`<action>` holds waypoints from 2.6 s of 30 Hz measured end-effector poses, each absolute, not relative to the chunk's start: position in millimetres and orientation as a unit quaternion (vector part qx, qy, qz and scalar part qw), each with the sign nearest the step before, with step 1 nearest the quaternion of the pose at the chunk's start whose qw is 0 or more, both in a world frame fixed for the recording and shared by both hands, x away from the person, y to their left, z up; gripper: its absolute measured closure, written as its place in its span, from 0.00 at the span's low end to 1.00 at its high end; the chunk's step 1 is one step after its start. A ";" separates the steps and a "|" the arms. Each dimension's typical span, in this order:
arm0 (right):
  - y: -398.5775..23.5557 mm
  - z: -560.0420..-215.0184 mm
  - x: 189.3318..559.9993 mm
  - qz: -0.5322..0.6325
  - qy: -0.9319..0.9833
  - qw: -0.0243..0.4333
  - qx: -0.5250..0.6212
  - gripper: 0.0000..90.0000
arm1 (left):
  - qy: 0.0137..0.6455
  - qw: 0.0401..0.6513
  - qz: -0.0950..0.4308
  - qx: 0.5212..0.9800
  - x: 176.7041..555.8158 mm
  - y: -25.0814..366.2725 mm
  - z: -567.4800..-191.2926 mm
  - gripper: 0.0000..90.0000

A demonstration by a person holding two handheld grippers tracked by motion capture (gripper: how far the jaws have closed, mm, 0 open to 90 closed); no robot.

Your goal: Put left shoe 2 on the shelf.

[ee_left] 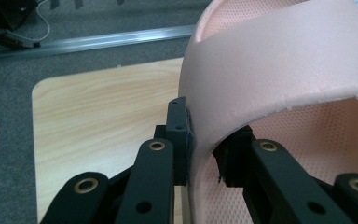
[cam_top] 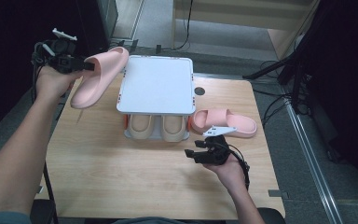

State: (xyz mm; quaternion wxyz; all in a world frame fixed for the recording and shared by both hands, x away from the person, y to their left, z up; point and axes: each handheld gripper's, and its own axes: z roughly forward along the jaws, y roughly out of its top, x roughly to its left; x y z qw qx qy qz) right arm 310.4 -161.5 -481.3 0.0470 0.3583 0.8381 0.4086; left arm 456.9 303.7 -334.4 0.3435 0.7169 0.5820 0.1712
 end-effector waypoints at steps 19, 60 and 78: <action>-161.2 -480.6 310.0 0.412 0.838 0.046 0.356 0.46 | 0.550 0.345 0.163 0.743 485.9 228.2 -321.8 0.84; -155.9 -482.0 309.8 0.405 0.845 0.042 0.347 0.46 | 0.498 0.338 0.148 0.785 462.1 189.7 -316.5 0.58; -156.3 -482.7 310.3 0.402 0.844 0.045 0.352 0.46 | 0.502 0.352 0.129 0.779 422.7 240.1 -340.7 0.85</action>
